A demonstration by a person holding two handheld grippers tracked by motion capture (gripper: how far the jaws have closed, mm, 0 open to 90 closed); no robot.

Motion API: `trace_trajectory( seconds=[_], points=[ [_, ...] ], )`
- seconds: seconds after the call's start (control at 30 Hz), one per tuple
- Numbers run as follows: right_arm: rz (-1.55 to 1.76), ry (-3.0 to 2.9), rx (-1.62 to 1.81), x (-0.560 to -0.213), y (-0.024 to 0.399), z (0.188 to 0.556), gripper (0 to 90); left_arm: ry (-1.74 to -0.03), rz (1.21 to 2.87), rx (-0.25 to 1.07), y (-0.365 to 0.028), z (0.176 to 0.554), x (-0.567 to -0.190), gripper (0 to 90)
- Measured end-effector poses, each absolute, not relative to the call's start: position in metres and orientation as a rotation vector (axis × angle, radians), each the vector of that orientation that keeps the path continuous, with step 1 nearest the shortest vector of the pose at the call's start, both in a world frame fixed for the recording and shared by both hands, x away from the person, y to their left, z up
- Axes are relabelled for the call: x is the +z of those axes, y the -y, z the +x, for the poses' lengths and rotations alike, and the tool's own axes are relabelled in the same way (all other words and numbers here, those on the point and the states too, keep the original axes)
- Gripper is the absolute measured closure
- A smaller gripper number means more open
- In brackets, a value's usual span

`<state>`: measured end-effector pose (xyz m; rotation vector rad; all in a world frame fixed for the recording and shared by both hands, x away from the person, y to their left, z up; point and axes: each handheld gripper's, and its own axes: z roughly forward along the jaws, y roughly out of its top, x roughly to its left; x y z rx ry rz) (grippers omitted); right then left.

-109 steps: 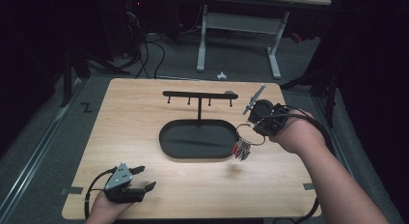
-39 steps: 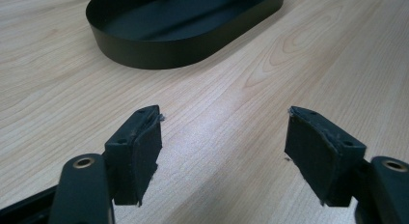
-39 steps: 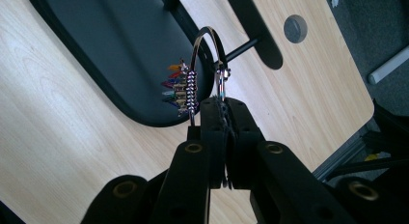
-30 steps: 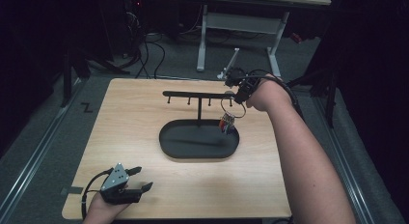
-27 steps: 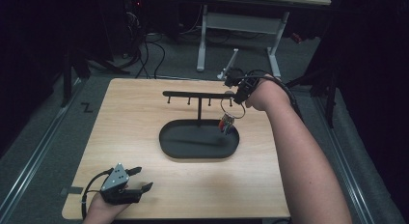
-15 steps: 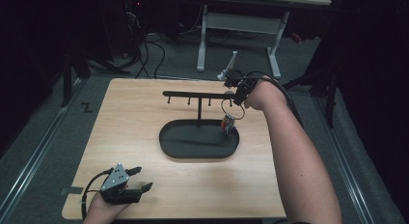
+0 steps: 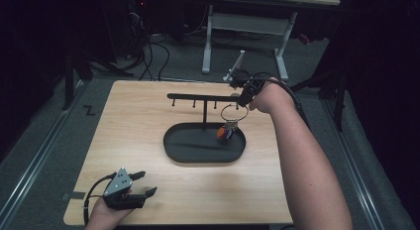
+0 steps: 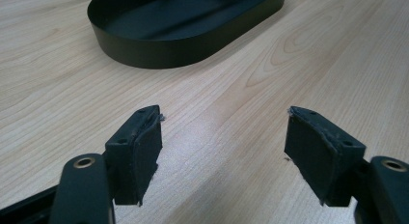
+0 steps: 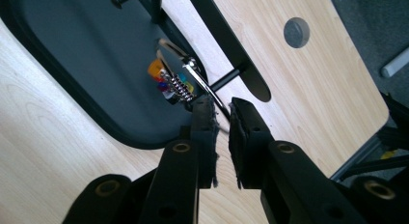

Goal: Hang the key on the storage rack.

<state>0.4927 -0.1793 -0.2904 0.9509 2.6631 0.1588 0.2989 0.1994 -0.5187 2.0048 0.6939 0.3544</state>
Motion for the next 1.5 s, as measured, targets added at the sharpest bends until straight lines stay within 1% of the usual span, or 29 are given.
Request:
trace_trajectory(
  seconds=[0.1, 0.23, 0.3, 0.4, 0.57, 0.6, 0.63, 0.9, 1.23, 1.3, 1.33, 1.37, 1.5],
  points=[
    [0.951, -2.643, 0.181, -0.289, 0.181, 0.488, 76.4, -0.694, 2.008, 0.353, -0.199, 0.299, -0.519, 29.3],
    [0.961, -2.631, 0.199, -0.291, 0.183, 0.485, 74.0, -0.692, 2.008, 0.355, -0.198, 0.299, -0.519, 29.3],
    [0.99, -2.61, 0.21, -0.293, 0.187, 0.481, 70.4, -0.691, 2.011, 0.355, -0.198, 0.299, -0.519, 29.3],
    [1.0, -2.602, 0.22, -0.295, 0.19, 0.479, 68.5, -0.691, 2.014, 0.353, -0.197, 0.298, -0.519, 29.3],
    [1.03, -2.594, 0.237, -0.303, 0.201, 0.472, 62.0, -0.691, 2.014, 0.357, -0.196, 0.299, -0.519, 29.2],
    [1.03, -2.594, 0.237, -0.303, 0.201, 0.472, 62.0, -0.691, 2.014, 0.357, -0.196, 0.299, -0.519, 29.2],
    [1.04, -2.596, 0.232, -0.307, 0.204, 0.469, 59.8, -0.69, 2.016, 0.356, -0.195, 0.299, -0.519, 29.3],
    [1.087, -2.578, 0.269, -0.321, 0.215, 0.461, 52.2, -0.69, 2.02, 0.356, -0.195, 0.299, -0.52, 29.2],
    [1.131, -2.559, 0.311, -0.343, 0.227, 0.453, 44.9, -0.692, 2.017, 0.356, -0.195, 0.3, -0.519, 29.1],
    [1.167, -2.543, 0.336, -0.352, 0.232, 0.45, 41.6, -0.69, 2.025, 0.358, -0.194, 0.299, -0.52, 29.1],
    [1.167, -2.543, 0.336, -0.352, 0.232, 0.45, 41.6, -0.69, 2.025, 0.358, -0.194, 0.299, -0.52, 29.1],
    [1.182, -2.535, 0.354, -0.359, 0.236, 0.448, 39.2, -0.689, 2.03, 0.353, -0.194, 0.3, -0.52, 29.1],
    [1.219, -2.505, 0.401, -0.371, 0.244, 0.443, 36.1, -0.687, 2.03, 0.357, -0.193, 0.3, -0.521, 29.1]
  ],
)
